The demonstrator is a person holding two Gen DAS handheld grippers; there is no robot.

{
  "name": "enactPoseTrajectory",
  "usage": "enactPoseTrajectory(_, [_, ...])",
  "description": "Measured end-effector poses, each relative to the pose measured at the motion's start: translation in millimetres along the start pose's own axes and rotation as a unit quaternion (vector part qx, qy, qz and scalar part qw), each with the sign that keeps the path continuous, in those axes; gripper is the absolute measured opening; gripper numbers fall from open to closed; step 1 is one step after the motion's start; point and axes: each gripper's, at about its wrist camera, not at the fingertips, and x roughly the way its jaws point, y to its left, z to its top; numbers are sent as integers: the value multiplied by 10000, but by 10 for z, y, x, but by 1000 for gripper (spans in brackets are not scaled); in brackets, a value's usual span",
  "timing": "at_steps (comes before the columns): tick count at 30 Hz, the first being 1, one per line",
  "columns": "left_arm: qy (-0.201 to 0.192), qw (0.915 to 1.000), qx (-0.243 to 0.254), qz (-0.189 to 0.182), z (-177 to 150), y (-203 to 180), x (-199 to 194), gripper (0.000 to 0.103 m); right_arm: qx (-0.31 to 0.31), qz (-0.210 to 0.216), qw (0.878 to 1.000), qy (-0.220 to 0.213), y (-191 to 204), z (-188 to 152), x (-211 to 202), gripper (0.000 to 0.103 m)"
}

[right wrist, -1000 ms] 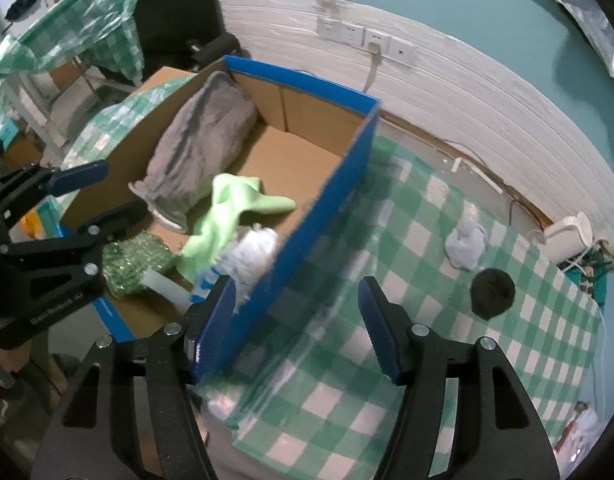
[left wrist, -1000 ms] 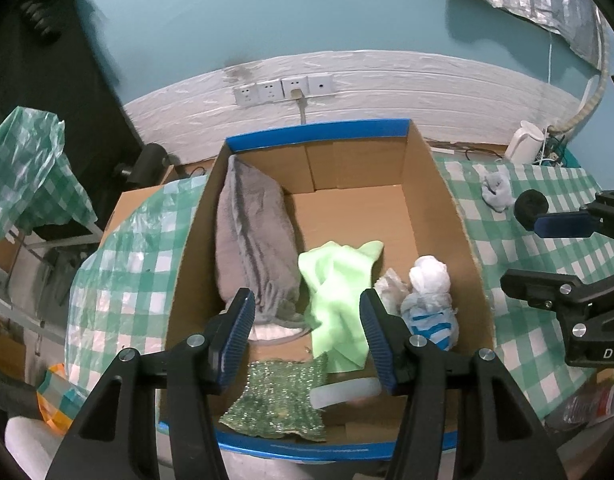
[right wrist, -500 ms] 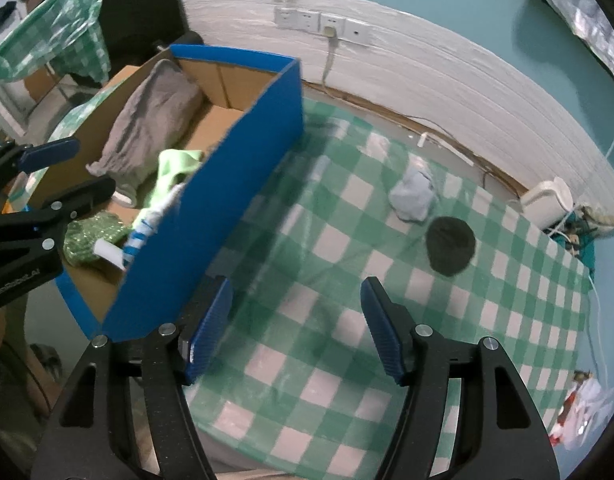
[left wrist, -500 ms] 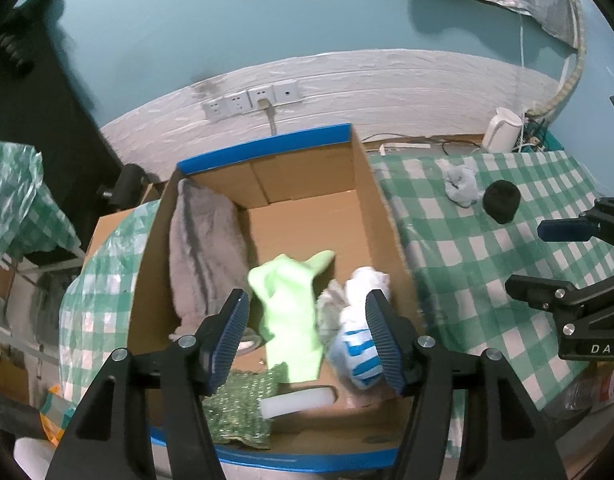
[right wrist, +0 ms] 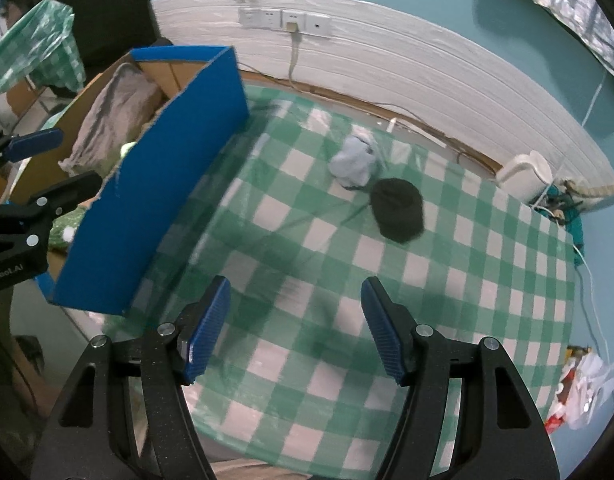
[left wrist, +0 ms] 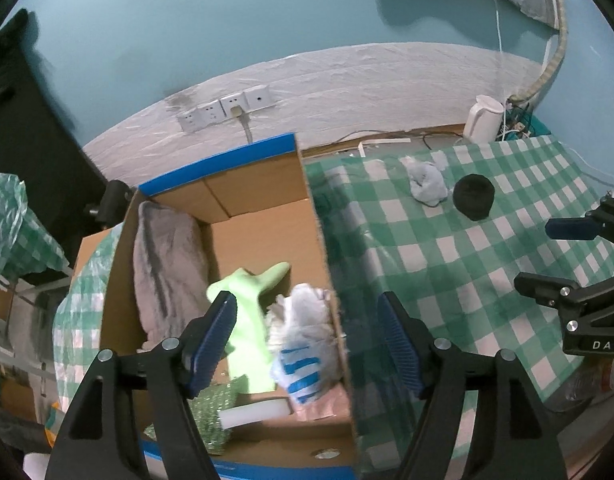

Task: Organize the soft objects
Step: 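Withdraw both tools from the box toward the black beanie and grey sock, then lower the right gripper over the black beanie and close on it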

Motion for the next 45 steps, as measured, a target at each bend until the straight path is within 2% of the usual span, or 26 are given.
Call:
enactPoseTrajectory(5, [85, 9999, 62, -38, 59, -156, 57, 75, 151, -115, 9998, 12, -201, -88, -7, 67])
enactPoseTrajectory(9, [95, 9998, 155, -38, 103, -282, 65, 80, 271, -165, 9995, 23, -355, -142, 11, 67])
enactPoseTrajectory(22, [106, 9995, 309, 26, 202, -512, 149, 81, 615, -226, 9977, 154, -718, -248, 170, 67])
enactPoseTrajectory(35, [229, 9990, 337, -185, 362, -703, 360, 81, 612, -160, 9979, 143, -787, -135, 268, 67])
enactPoseTrajectory(45, [442, 9978, 400, -279, 537, -854, 701, 81, 519, -69, 9986, 48, -904, 157, 505, 67])
